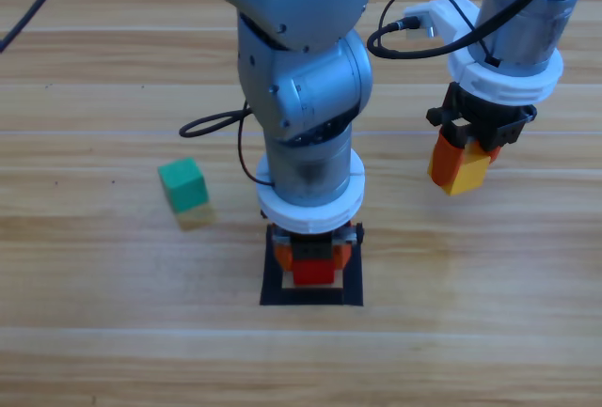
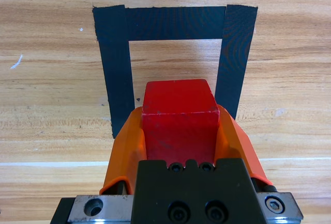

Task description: Stack the blocks in the rectangular block: red at the bottom, yellow in the middle, green on top

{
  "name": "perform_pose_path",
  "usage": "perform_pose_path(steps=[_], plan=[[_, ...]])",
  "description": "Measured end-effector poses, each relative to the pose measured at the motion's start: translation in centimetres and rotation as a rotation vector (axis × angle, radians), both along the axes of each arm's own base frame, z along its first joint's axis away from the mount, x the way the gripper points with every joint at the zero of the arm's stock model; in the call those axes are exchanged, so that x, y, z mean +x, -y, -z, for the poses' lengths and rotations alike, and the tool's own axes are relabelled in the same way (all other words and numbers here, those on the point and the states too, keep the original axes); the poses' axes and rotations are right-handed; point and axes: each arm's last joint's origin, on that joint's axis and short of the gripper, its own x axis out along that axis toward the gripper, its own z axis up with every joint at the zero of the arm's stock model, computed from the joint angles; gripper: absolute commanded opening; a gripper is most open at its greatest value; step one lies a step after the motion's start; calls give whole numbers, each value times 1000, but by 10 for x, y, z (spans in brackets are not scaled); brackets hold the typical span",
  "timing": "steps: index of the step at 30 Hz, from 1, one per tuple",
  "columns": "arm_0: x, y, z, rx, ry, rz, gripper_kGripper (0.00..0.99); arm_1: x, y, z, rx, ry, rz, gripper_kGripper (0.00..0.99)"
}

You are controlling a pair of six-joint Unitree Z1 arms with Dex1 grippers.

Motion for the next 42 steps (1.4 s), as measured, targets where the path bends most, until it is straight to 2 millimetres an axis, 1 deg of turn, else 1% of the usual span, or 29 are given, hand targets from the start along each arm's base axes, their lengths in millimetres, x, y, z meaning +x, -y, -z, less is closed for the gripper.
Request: perform_pose_path(steps=[5,27,28,29,30,32,33,34,42], plan=[[1,1,8,15,-11,7,0,0,0,0,1,2,0,0],[5,6,9,7,-2,33,5,3,-2,0,20,26,0,0],[5,6,9,7,-2,33,60,3,-2,0,20,26,0,0],[5,6,9,7,-2,34,141,3,-2,0,20,26,0,0],[5,6,9,7,-2,34,298,3,-2,0,20,26,0,0],[5,6,9,7,-2,34,807,3,-2,0,20,26,0,0],[5,6,9,7,-2,34,936,3,-2,0,20,26,0,0],[5,6,9,7,-2,34,986,3,-2,0,20,26,0,0],[5,6,9,11,3,33,990,3,-2,-1,20,25,4,0]])
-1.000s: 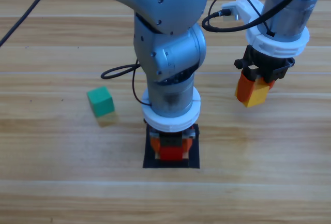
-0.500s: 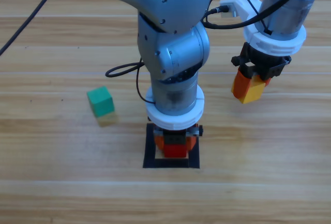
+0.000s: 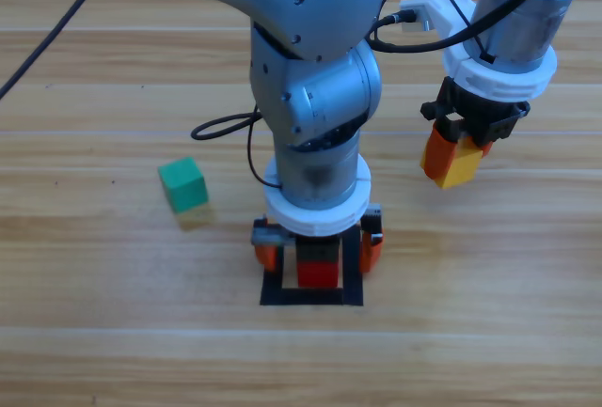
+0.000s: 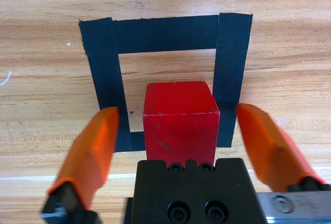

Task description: Stack the blocks in the rectangular block: red at the bottom, yellow in the middle, green on top

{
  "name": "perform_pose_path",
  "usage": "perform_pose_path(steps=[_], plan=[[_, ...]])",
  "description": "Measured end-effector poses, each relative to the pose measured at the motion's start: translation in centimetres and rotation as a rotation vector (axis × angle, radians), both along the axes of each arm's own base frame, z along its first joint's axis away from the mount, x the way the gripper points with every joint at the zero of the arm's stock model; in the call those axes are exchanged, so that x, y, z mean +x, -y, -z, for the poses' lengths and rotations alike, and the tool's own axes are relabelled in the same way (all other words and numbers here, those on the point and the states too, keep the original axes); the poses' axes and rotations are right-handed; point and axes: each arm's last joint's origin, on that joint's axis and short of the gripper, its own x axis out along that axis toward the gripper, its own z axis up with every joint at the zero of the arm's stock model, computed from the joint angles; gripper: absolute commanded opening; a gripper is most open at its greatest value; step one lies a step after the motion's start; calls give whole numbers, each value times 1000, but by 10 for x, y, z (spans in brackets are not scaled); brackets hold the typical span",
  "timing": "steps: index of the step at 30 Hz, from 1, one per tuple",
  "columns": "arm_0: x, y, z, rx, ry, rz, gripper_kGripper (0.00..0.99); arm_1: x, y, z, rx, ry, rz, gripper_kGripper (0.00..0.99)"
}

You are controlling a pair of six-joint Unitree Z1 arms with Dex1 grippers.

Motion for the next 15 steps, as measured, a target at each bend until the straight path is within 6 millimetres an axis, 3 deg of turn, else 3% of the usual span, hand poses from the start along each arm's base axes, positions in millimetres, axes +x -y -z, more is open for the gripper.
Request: perform_pose_path(steps=[5,8,11,15], plan=[[-2,-3,-6,13,12,-1,990,-3,3,-5,4,2,16,0],[-5,-9,-24,11,25,-2,990,-4,3,-5,4,-3,50,0],[-8,-14,-69,9,57,15,990,-4,2,-5,2,-5,83,0],[-18,-33,-147,-63,160,53,990,-12,-7,-6,-3,-6,138,0]])
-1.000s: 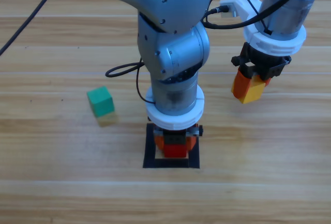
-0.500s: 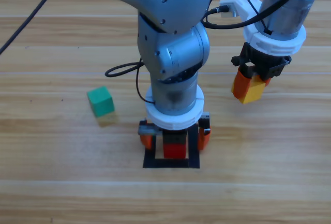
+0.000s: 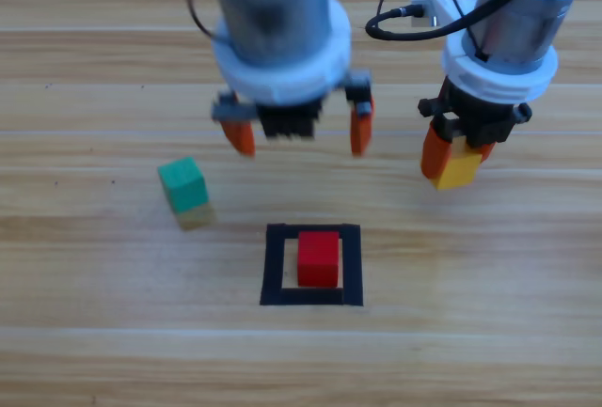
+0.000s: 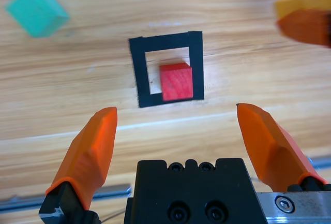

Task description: Stack the blocks in the rectangular block: red at the bottom, yellow in the middle, green on top

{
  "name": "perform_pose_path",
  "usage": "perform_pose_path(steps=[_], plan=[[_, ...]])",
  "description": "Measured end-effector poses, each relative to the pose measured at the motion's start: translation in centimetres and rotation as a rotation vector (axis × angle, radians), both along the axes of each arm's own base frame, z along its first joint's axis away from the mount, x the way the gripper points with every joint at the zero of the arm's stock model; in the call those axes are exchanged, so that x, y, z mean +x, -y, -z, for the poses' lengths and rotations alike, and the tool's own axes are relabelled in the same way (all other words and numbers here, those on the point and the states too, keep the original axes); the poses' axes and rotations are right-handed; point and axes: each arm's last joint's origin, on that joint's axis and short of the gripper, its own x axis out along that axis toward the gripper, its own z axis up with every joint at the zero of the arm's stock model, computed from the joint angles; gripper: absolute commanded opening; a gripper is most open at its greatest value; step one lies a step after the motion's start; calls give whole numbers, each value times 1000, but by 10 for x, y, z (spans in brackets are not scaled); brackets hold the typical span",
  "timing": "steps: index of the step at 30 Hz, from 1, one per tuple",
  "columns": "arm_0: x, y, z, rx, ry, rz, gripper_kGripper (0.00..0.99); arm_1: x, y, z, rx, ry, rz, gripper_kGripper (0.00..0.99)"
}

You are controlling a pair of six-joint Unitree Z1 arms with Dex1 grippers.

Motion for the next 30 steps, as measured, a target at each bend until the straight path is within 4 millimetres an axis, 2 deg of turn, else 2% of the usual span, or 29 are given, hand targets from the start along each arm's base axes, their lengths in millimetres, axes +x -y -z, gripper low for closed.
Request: perform_pose_path(steps=[2,5,8,15,17,19,21,25,30], plan=[[-9,-24,-29,-23,36,10,990,-8,-8,0,-2,-5,24,0],[-15,-72,-46,-3,47,-12,990,-22,-24,0,-7,-7,53,0],[-9,-116,-39,56,11,-65,990,-39,-42,-5,-17,1,68,0],[16,-161,0,75,-70,-109,990,-68,-84,-72,64,46,112,0],[21,-171,2,56,-73,-128,990,-70,-95,-77,71,44,126,0],[25,-181,0,39,-65,-144,990,-69,-106,-70,65,33,150,0],[29,-189,0,31,-66,-171,990,-65,-122,-40,20,-9,176,0],[35,-195,2,6,-58,-193,990,-63,-137,-3,-34,-50,203,0],[34,-196,10,2,-77,-192,990,-64,-142,3,-35,-54,249,0]])
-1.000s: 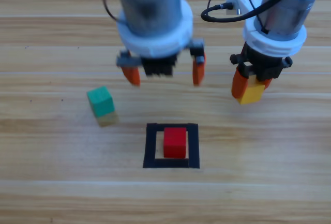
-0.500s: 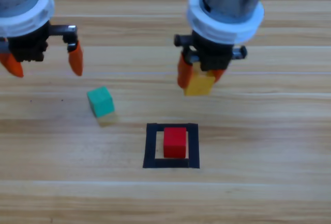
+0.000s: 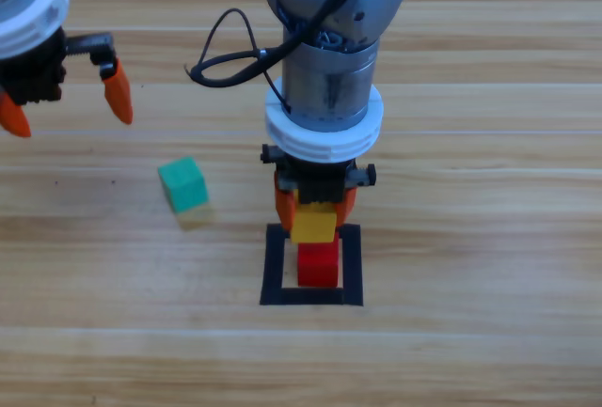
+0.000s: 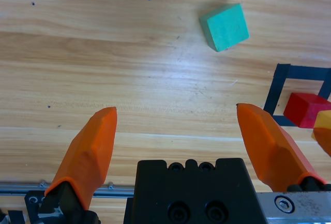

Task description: Stack the blocks in the rectangular block: red at the bottom, yellow in the middle, green on top

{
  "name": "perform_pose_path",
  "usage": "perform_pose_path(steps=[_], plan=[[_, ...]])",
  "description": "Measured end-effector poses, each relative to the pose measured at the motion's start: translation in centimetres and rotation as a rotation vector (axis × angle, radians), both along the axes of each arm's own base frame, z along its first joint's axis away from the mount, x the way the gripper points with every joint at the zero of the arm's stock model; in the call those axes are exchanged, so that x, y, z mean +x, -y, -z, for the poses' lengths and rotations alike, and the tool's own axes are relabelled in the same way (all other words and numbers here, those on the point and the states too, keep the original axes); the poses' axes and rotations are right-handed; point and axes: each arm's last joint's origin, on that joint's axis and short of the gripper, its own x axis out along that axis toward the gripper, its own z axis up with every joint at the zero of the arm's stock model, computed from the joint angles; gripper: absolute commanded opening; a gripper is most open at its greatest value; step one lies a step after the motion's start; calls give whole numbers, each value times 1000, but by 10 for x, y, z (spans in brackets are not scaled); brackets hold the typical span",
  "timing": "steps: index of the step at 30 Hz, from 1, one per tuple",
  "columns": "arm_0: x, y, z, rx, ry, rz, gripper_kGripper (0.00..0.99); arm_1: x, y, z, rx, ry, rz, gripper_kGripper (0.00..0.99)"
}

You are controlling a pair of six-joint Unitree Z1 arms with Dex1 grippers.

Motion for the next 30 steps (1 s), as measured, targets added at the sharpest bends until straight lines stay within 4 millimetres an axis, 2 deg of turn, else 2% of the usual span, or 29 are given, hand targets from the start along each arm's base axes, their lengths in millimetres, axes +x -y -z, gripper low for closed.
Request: perform_pose_path(steps=[12,21,30], plan=[[-2,-1,20,-11,-17,4,990,-1,0,-1,-6,5,91,0],[-3,-1,21,-14,-22,-4,990,-6,0,10,-45,-17,80,0],[-4,-1,25,-21,-26,-44,990,-7,0,12,-57,-15,74,0]])
